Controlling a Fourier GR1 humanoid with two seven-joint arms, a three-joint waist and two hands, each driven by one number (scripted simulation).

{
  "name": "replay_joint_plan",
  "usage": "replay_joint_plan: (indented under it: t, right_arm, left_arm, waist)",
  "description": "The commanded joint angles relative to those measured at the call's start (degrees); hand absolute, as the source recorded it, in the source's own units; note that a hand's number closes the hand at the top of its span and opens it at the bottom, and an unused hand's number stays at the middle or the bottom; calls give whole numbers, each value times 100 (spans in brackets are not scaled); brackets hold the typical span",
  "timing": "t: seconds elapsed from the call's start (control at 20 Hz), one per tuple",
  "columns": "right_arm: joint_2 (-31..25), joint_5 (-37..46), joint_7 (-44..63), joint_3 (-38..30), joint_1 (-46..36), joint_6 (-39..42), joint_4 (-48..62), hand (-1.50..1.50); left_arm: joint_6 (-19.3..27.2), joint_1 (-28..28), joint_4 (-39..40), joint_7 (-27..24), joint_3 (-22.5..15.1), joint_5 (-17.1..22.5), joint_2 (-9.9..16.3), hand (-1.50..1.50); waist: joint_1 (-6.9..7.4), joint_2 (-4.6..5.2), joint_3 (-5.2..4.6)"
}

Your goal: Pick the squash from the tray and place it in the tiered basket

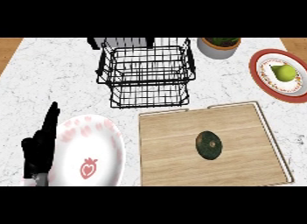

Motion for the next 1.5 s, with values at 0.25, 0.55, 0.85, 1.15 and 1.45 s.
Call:
replay_joint_plan:
  t: [0.25, 0.55, 0.85, 1.15, 1.45]
  right_arm:
    - [-962, 2290, 2749, 493, 548, 205, -1359, -150]
    - [-544, 3795, 4442, 1357, -317, 626, -1574, -150]
    - [12, 4921, 5413, 2312, -1290, 1304, -712, -150]
    - [601, 5326, 6423, 2714, -1940, 2438, -404, -150]
    - [1367, 5265, 6457, 2625, -2749, 2874, 181, -150]
  left_arm:
    - [-98, 154, 191, 257, -391, -23, -377, 0]
    - [-246, 88, 50, 493, -407, -25, -294, 0]
    - [-170, 34, 394, 218, -388, -111, -447, 0]
    - [-146, 142, 209, 377, -457, -158, -510, 0]
    - [-149, 430, 312, 39, -437, -203, -572, 0]
  waist:
    - [120, 80, -78]
    - [261, 73, -54]
    - [281, 83, -48]
    - [240, 60, -43]
    - [207, 55, -37]
